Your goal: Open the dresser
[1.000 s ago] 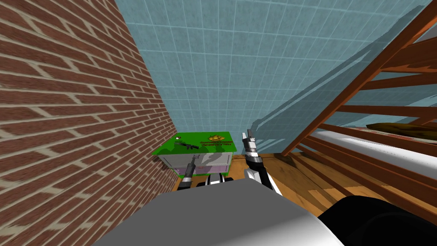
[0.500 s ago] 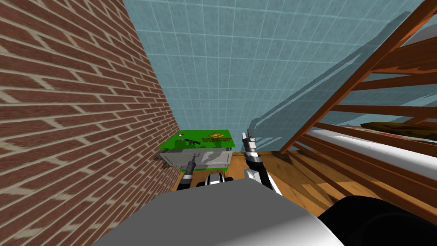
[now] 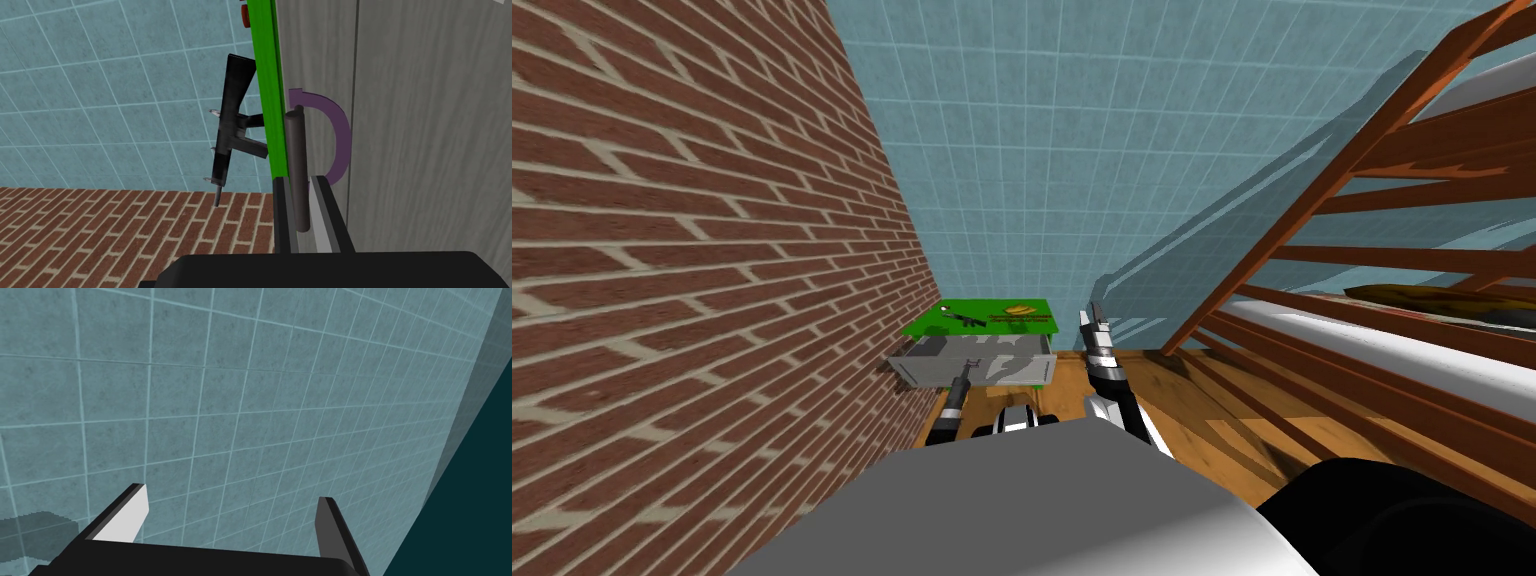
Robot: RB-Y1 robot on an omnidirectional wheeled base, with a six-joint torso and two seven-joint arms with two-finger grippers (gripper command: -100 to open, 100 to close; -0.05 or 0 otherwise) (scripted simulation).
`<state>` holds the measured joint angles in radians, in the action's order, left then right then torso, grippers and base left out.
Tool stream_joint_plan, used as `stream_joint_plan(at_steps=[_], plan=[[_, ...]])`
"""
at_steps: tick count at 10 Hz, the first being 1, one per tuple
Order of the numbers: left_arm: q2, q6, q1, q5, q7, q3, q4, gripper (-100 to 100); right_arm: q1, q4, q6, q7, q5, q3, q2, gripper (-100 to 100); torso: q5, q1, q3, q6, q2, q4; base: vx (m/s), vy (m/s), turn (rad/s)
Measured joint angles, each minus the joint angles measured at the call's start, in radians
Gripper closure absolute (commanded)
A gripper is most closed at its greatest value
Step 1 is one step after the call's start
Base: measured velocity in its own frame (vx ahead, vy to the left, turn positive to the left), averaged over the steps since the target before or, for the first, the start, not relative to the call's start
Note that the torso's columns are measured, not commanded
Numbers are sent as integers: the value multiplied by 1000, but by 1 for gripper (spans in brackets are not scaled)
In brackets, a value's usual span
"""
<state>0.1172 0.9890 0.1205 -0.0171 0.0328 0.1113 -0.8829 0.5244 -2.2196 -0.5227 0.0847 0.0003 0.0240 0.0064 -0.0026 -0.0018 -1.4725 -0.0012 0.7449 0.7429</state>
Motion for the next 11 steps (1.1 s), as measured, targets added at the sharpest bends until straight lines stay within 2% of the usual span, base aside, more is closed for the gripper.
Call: stream_joint_plan(at_steps=[1, 6, 9, 11], plan=[[2, 1, 3, -1, 2, 1, -5, -100, 0, 0, 0, 0, 0, 0, 0, 0, 0, -1, 0, 1, 1, 1, -167, -15, 11], [23, -121, -63, 8, 24, -12, -68, -100, 0, 0, 0, 0, 0, 0, 0, 0, 3, 3, -4, 1, -8, -5, -73, -3, -2], [32, -193, -134, 15, 36, -25, -71, -100, 0, 0, 0, 0, 0, 0, 0, 0, 2, 2, -3, 1, -5, -4, -99, -6, -2], [36, -261, -153, 17, 44, -29, -105, -100, 0, 0, 0, 0, 0, 0, 0, 0, 0, -1, 0, 1, 0, 1, -74, -7, 1]])
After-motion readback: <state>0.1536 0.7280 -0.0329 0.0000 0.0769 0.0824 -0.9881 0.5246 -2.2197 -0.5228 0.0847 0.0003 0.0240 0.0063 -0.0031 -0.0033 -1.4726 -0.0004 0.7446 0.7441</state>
